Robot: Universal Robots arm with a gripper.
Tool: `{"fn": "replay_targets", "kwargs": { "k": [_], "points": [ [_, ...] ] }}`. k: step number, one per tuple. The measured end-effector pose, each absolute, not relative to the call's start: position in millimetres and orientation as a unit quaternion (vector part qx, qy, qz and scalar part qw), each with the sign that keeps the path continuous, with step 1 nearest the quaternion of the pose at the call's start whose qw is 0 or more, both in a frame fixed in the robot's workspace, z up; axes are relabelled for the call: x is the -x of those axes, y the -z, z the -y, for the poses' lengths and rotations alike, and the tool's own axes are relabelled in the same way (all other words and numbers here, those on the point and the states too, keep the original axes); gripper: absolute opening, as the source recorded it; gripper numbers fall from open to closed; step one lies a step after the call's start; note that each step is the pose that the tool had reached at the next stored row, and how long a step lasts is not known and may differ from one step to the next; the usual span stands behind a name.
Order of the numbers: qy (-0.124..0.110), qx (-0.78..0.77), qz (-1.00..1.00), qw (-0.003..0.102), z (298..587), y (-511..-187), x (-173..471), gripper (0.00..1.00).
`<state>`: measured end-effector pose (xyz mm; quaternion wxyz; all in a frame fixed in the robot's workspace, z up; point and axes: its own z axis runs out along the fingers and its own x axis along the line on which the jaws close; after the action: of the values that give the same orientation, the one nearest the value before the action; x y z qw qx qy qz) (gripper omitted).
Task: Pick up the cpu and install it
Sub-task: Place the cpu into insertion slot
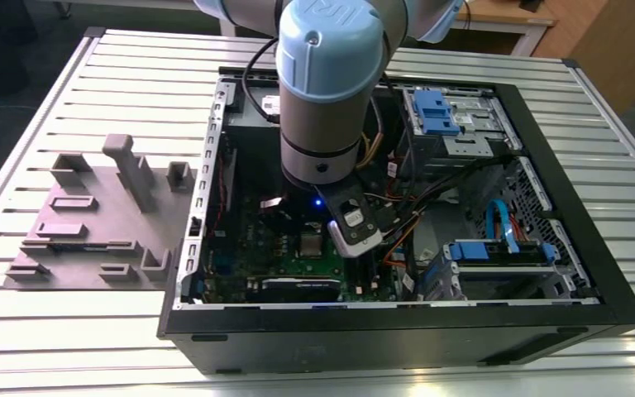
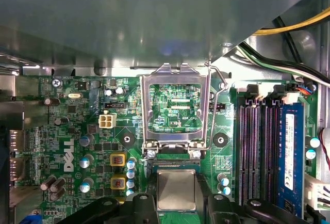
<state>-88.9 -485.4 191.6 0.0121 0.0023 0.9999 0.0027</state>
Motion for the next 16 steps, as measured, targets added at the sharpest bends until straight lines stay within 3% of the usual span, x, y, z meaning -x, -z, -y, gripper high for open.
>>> {"fn": "replay_targets", "kwargs": {
  "k": [16],
  "points": [
    [-0.004, -0.002, -1.0, 0.013, 485.5, -193.9, 90.0, 0.38]
  ]
}}
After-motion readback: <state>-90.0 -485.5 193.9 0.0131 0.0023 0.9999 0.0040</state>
